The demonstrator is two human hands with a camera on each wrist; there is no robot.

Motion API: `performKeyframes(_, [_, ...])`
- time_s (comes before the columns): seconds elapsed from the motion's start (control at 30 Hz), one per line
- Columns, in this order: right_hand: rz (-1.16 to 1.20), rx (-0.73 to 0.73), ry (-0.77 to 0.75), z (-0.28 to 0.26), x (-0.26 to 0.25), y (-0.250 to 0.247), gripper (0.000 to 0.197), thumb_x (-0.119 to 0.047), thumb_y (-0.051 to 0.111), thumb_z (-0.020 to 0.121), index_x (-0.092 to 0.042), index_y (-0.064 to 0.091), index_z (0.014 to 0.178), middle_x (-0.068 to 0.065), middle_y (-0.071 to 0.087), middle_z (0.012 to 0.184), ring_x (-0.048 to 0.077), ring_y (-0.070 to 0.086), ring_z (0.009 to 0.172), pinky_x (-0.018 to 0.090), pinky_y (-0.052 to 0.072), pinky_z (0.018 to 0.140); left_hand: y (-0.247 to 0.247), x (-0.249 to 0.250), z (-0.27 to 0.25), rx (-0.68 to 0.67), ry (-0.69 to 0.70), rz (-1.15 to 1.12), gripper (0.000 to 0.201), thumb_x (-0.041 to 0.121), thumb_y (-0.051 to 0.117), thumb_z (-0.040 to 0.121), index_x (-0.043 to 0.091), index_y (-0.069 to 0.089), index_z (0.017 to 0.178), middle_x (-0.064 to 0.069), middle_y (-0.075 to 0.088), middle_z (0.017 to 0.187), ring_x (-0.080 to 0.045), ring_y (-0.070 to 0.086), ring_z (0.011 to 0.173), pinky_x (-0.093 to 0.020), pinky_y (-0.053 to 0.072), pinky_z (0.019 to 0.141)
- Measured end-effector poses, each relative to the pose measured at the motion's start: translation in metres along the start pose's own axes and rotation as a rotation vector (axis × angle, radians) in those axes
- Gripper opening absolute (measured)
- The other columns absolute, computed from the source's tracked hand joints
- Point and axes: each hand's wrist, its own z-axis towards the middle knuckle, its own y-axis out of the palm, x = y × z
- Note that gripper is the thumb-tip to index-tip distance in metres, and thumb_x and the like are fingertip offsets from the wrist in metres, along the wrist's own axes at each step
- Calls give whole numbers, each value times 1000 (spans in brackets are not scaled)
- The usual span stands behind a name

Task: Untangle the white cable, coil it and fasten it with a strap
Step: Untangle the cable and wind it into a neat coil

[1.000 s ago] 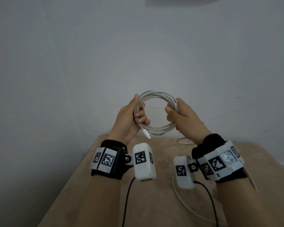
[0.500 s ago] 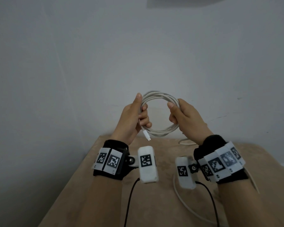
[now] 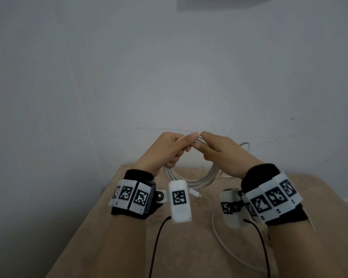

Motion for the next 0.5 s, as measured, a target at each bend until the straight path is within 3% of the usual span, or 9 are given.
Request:
performKeyframes(0.07, [34,57,-26,0,-1,0,30,-44,42,97,-19,47,81,-1,54,71,23,56,71,47,48,72,2,0,2,41,32,-13,40,43,55,92,13,46,67,10,25,47,-6,16,39,-18,15,38])
performKeyframes(0.2, [178,193,-54,1,0,-5,31,-42,47,95,-14,60,90,-6,62,70,3,46,56,21,37,57,3,1,4,157,89,-94,40,41,55,92,17,41,64,8,25,49,-7,17,39,-18,17,37])
performKeyframes(0.33, [361,324,-8,-1,3,-13,28,-39,45,97,-18,64,91,-4,70,82,6,49,52,18,41,57,-1,0,3,269,107,-168,42,43,53,93,21,39,61,9,25,50,-6,17,41,-19,18,38])
performKeyframes(0.5, [166,284,54,-5,13,-18,29,-41,49,94,-20,68,89,-8,65,74,1,50,58,23,43,64,-7,0,2,367,118,-204,47,40,56,92,25,33,54,8,24,51,-7,15,42,-19,16,37])
